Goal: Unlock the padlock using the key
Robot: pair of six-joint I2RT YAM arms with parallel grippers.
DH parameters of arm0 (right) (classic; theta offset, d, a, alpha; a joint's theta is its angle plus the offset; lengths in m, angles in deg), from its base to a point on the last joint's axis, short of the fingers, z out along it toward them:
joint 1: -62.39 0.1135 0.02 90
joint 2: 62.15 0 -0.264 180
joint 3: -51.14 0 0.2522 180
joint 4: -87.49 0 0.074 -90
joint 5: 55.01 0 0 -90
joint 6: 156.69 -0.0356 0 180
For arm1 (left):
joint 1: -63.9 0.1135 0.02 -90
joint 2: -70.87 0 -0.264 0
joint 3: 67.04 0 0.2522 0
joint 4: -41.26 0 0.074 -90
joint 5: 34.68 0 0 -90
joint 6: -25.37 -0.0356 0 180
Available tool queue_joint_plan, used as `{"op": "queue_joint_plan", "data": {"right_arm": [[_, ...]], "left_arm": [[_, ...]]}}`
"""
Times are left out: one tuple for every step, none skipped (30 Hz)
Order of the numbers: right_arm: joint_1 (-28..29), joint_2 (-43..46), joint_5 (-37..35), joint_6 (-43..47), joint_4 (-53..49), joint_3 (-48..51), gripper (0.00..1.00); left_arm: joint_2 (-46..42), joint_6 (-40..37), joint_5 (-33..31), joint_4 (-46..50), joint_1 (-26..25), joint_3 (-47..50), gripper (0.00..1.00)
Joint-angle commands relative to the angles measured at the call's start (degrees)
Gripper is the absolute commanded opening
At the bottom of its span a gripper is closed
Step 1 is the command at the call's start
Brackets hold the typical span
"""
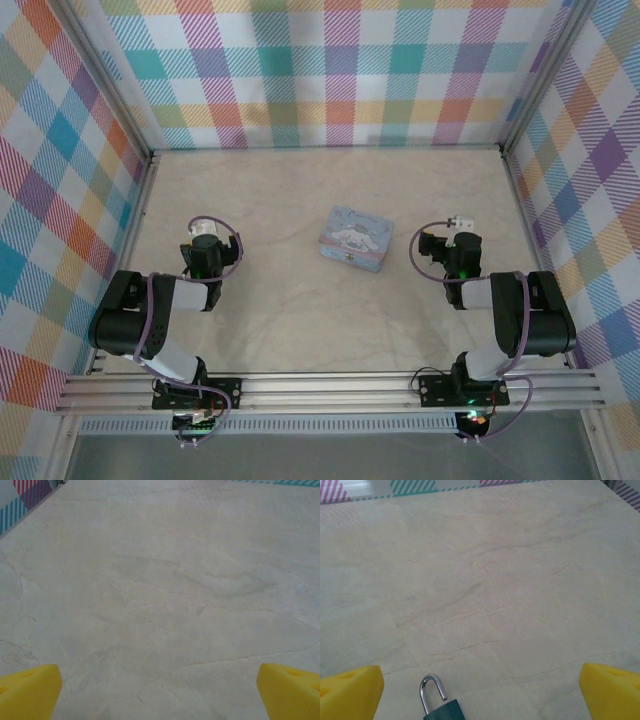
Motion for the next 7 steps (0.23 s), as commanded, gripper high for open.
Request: {"op": "queue_joint_plan", "data": {"right_arm": [[0.3, 0.2, 1.5, 1.1, 1.2, -1.7, 1.00], [0.2, 0.1, 1.7, 1.0, 1.0, -1.8, 1.00], [0.1, 0.2, 1.8, 1.0, 1.0, -1.8, 1.00], [0.1, 0.2, 1.8, 1.1, 1.2, -1.7, 1.00], [0.2, 0.2, 1.7, 1.2, 1.3, -1.6, 1.00], [0.2, 0.2, 1.6, 1.2, 1.5, -1.6, 1.00], [0.3, 0.4, 1.7, 1.3, 1.8, -1.3, 1.00]], "left_arm": [[-0.1, -0.9, 1.0, -2.9, 0.6, 0.2, 1.00], [0.0, -1.0, 0.9, -3.0, 0.6, 0.2, 1.00], [0.0, -1.0, 0.9, -2.9, 0.6, 0.2, 1.00], [0.0, -1.0, 1.0, -3.0, 0.5, 0.2, 1.00], [-0.1, -1.1, 0.9, -3.0, 0.6, 0.1, 1.00], [-0.1, -1.2, 0.7, -3.1, 0.3, 0.2, 1.00], [-0.1, -1.8, 0.8, -3.5, -0.1, 0.4, 1.00]]}}
